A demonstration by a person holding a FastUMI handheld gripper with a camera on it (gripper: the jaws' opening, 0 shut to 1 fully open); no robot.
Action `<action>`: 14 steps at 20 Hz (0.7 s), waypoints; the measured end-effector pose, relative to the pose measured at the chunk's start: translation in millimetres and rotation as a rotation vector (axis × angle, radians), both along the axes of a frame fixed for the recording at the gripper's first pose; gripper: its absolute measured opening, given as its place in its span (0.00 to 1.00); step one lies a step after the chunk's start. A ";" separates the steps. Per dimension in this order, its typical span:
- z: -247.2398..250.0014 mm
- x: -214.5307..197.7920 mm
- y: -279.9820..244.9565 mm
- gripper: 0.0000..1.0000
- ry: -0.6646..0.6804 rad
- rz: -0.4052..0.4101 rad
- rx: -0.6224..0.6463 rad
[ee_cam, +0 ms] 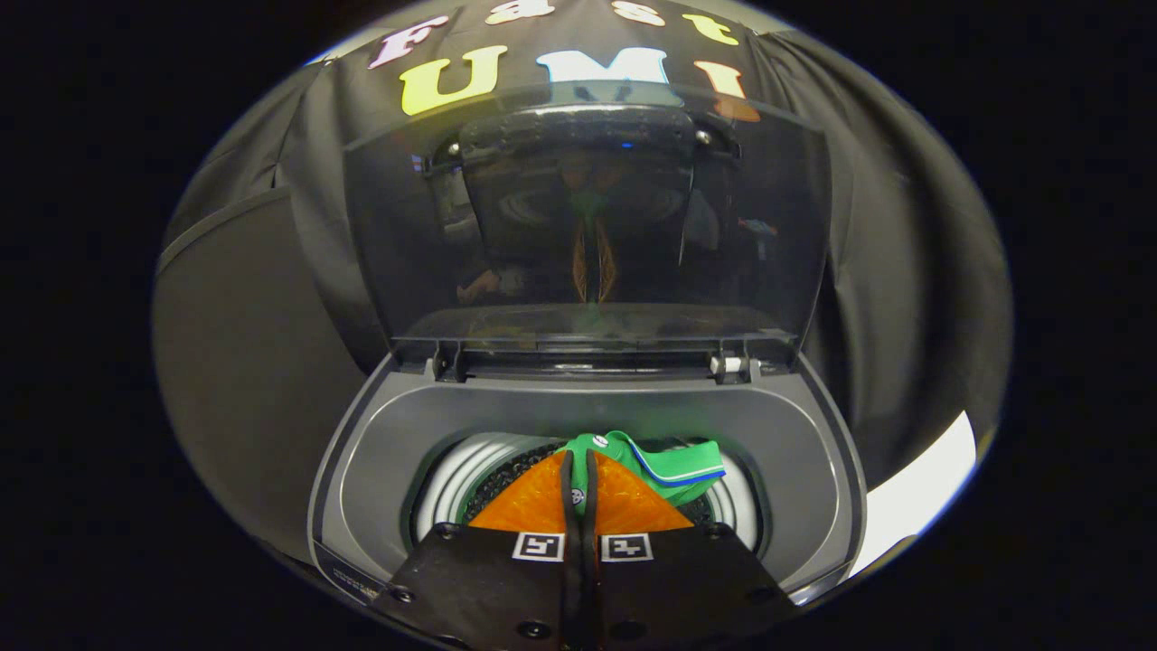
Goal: Put the clothes into the washing machine and then close the washing machine lid.
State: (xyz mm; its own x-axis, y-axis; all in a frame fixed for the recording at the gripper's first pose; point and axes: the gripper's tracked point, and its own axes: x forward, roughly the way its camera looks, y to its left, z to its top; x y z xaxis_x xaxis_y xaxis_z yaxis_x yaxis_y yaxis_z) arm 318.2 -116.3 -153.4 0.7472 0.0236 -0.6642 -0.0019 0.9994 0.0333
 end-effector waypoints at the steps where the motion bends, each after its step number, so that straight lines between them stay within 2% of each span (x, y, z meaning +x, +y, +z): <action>1: -3.6 -0.1 -1.9 0.01 0.001 -0.005 -0.011; 7: -16.1 -1.4 -3.2 0.01 0.016 -0.015 -0.004; 14: -12.3 -1.6 -2.6 0.01 -0.014 0.005 -0.062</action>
